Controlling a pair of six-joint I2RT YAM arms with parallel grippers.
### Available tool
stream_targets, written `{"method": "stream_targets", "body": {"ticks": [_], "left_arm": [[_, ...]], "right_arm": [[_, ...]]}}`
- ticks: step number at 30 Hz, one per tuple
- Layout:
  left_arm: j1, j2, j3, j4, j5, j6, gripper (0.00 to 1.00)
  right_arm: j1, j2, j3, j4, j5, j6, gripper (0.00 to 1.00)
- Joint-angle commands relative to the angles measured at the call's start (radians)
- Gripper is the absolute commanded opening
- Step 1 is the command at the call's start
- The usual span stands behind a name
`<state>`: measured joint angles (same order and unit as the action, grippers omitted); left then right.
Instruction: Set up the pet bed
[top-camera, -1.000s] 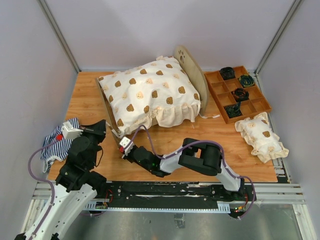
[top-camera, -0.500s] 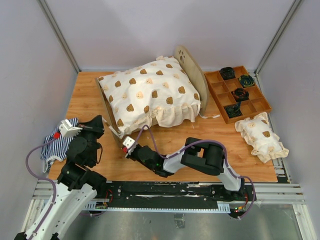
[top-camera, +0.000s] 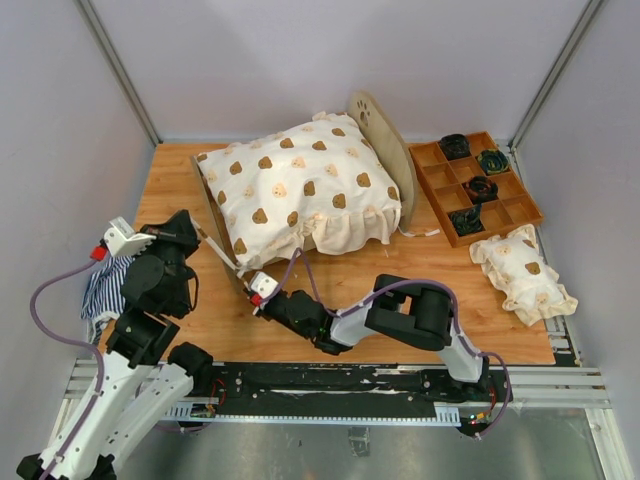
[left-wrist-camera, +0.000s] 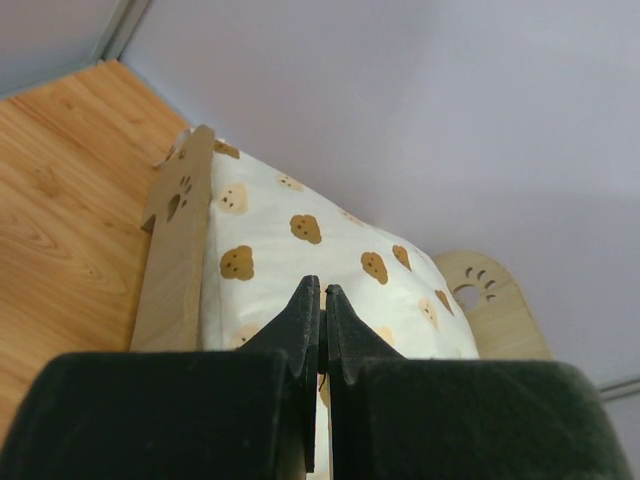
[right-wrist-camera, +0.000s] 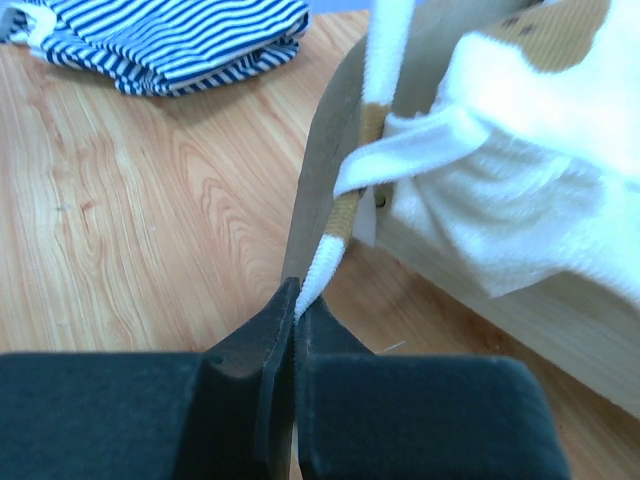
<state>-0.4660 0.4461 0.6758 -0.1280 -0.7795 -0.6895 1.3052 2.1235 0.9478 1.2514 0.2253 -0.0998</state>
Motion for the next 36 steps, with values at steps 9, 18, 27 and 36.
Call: {"method": "stream_targets", "body": {"ticks": [9,18,27,36], "left_arm": [[0.001,0.052,-0.003,0.188,-0.218,0.324,0.00],[0.001,0.129,-0.004,0.335,-0.277,0.433,0.00],[0.070,0.274,0.037,0.452,-0.321,0.508,0.00],[0.251,0.378,0.120,0.368,-0.216,0.402,0.00]], "right_arm": [[-0.026,0.038,-0.010,0.084,0.016,0.094,0.00],[-0.088,0.092,-0.102,0.169,0.014,0.172,0.00],[-0.138,0.096,-0.044,0.120,-0.031,0.164,0.00],[-0.139,0.196,-0.057,0.160,-0.027,0.268,0.00]]}}
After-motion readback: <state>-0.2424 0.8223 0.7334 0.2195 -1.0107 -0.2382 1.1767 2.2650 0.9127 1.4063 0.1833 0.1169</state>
